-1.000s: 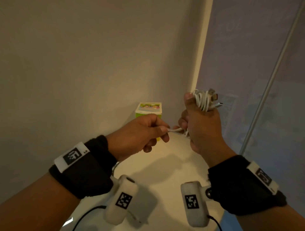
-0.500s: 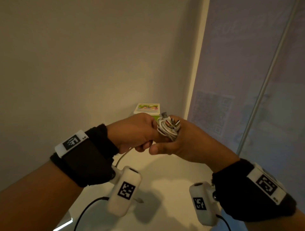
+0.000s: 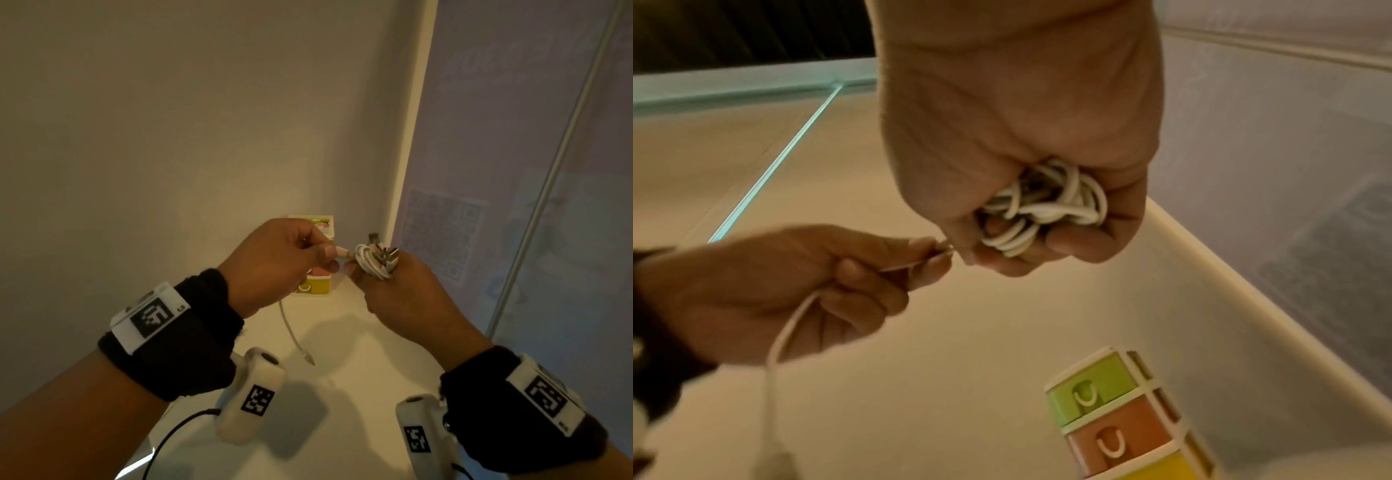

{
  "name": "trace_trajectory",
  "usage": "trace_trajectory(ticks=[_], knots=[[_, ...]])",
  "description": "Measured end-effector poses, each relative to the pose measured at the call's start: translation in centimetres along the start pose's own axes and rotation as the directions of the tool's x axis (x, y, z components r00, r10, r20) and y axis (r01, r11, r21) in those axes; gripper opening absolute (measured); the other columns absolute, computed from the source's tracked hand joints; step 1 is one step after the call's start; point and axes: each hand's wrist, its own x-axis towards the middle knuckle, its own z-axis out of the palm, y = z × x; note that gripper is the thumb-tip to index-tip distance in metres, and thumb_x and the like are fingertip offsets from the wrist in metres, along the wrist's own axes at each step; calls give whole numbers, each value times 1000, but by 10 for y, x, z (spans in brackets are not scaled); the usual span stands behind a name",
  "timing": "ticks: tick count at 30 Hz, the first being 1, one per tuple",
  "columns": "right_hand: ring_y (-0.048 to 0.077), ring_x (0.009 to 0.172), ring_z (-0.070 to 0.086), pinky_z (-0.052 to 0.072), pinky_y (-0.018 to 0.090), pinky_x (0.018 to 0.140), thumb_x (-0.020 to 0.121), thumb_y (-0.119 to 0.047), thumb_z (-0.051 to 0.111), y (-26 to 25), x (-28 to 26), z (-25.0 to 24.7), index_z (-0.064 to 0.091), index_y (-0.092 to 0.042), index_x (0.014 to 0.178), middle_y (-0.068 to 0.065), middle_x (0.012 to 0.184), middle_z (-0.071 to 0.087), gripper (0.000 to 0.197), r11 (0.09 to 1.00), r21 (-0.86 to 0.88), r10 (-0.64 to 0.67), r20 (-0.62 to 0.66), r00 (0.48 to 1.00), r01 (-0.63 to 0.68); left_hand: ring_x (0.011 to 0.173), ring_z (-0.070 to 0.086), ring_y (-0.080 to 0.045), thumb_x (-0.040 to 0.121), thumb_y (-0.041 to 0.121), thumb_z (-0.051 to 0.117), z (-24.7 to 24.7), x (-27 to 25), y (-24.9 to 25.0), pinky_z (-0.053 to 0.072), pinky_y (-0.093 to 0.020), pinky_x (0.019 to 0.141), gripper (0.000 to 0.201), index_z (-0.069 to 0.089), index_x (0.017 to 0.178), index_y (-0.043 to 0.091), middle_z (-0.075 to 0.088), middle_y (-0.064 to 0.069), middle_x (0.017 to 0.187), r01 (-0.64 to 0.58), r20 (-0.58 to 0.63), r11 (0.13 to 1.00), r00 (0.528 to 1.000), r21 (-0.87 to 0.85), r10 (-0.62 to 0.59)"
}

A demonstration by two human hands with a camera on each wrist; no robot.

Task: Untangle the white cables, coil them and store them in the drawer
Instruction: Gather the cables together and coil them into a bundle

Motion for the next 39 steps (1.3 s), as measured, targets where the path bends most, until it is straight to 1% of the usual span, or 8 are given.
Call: trace_trajectory(ticks=[7, 11, 16, 25, 28, 32, 36, 39], knots=[[15, 40, 44, 37, 26, 42, 89, -38, 57, -17, 4, 11, 66, -11, 70, 4, 50, 55, 34, 853, 452, 314, -42, 948, -263, 65, 68, -7, 93, 22, 60, 35, -6, -12, 47, -20, 54, 11, 64, 103, 22, 76, 5, 83, -7, -159, 984, 987, -176, -21], [16, 48, 44, 41, 30, 48, 89, -34, 59, -24, 4, 17, 63, -21, 72, 2, 52, 51, 22, 695, 646, 406, 10, 914, -316, 73, 72, -8, 92, 16, 62, 47, -7, -11, 48, -19, 55, 12, 71, 99, 21, 77, 5, 84, -45, -241, 956, 970, -291, -27], [19, 56, 48, 42, 31, 50, 92, -34, 58, -23, -2, 14, 67, -15, 94, 8, 66, 52, 22, 517, 797, 270, 196, 943, -313, 66, 66, -13, 89, 14, 66, 47, -7, -2, 45, -20, 47, 15, 76, 99, 18, 75, -1, 87, -38, -255, 866, 961, -498, -104], [18, 61, 43, 40, 28, 48, 81, -54, 62, -24, -5, 19, 65, -6, 108, 14, 82, 45, 56, 507, 785, 170, 314, 934, -356, 48, 55, -7, 86, 21, 70, 39, -6, 1, 39, -19, 38, 12, 68, 95, 13, 66, 4, 61, -19, -233, 844, 964, -535, -125], [16, 60, 48, 40, 27, 47, 81, -50, 65, -22, -2, 20, 64, -6, 112, 9, 77, 52, 53, 459, 814, 233, 278, 932, -358, 53, 57, -8, 90, 8, 63, 35, -8, 6, 45, -19, 44, 16, 63, 106, 5, 70, -1, 71, 10, -126, 828, 987, -560, -97], [17, 56, 51, 41, 26, 47, 85, -39, 67, -17, 1, 23, 67, -12, 101, 5, 69, 57, 32, 484, 816, 387, 124, 914, -316, 81, 70, -14, 88, -16, 49, 34, -10, 6, 51, -19, 54, 30, 55, 111, 3, 74, -9, 104, 52, -9, 843, 998, -536, -67], [18, 53, 53, 44, 29, 48, 88, -24, 64, -20, 3, 31, 65, -14, 86, 2, 59, 59, 10, 552, 802, 459, -63, 886, -228, 78, 74, -18, 88, -2, 62, 39, -17, 1, 55, -23, 56, 17, 56, 100, 8, 77, -6, 89, 12, -77, 895, 996, -446, -52], [19, 64, 59, 43, 28, 50, 91, -17, 59, -17, 11, 20, 63, -13, 94, 0, 69, 70, 7, 465, 871, 501, -112, 858, -158, 69, 74, -17, 87, 10, 68, 40, -25, -2, 49, -23, 47, 13, 62, 98, 10, 76, -9, 83, 36, -66, 945, 996, -325, -61]])
